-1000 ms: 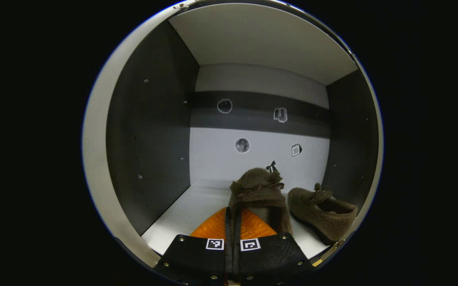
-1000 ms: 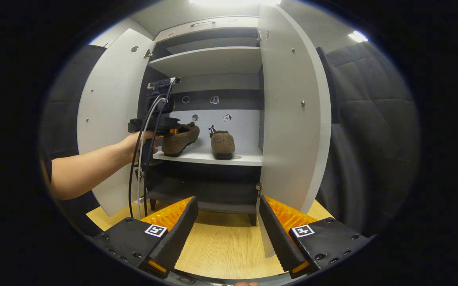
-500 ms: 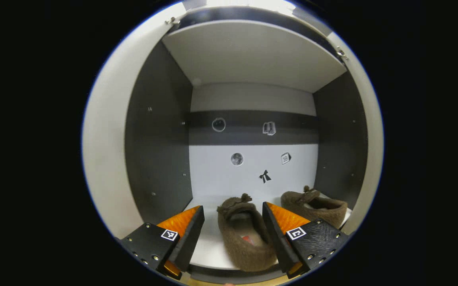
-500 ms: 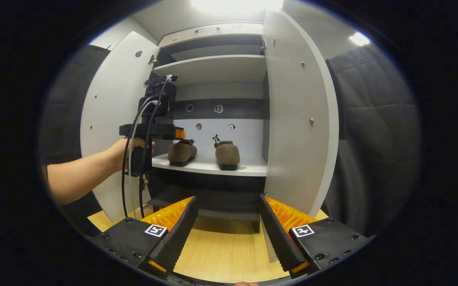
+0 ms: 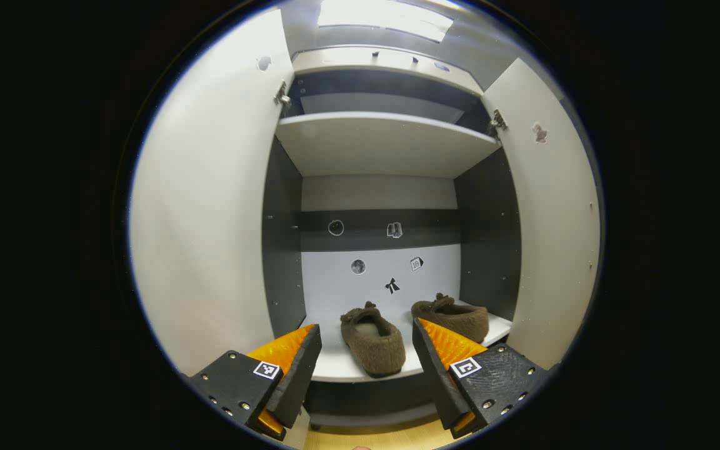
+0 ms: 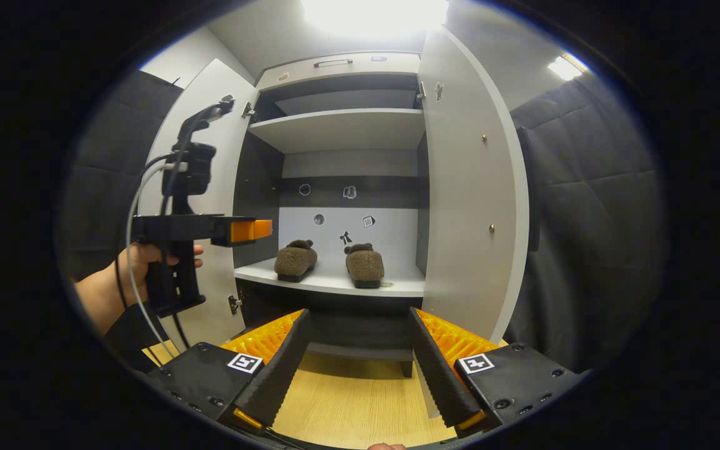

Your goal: Grab one shoe with the right hand and put it into the shoe cabinet, grab the other shoe with the left hand and put it into the shoe cabinet; then close the right door with the right hand and the left door with the left hand.

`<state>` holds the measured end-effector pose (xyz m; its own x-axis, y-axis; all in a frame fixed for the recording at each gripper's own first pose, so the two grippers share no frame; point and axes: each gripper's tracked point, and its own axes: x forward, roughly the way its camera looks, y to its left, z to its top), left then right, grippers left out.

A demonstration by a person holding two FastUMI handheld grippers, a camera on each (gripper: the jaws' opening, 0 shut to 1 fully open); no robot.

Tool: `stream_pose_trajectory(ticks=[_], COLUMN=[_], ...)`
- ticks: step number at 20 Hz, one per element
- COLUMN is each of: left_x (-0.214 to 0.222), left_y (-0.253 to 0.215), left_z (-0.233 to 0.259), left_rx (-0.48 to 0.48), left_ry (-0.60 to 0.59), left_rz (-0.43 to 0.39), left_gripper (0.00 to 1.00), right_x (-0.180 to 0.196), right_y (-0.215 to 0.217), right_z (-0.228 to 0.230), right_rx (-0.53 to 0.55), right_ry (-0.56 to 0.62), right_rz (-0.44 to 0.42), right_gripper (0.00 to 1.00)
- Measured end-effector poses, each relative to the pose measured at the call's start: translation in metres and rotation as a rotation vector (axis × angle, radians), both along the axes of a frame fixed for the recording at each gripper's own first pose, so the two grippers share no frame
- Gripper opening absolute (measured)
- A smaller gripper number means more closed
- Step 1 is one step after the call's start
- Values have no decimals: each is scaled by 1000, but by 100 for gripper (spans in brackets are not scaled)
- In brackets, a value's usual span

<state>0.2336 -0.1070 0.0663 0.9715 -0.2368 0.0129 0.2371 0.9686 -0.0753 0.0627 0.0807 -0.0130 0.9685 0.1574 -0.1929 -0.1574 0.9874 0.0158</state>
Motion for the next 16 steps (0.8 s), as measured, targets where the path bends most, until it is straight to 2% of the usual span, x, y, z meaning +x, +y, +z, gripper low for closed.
stream_pose_trajectory(ticks=[11, 16], left_x=[-84, -117], left_y=[26, 36], left_z=[-24, -34], left_rx=[-7, -11], left_ry=[32, 45], left_rz=[-7, -6], left_gripper=[80, 80], right_x=[-2, -5], right_y=[-2, -25], right_z=[14, 14], right_rx=[29, -21], right_ry=[-4, -4], right_rz=[20, -13], right_gripper=[98, 98])
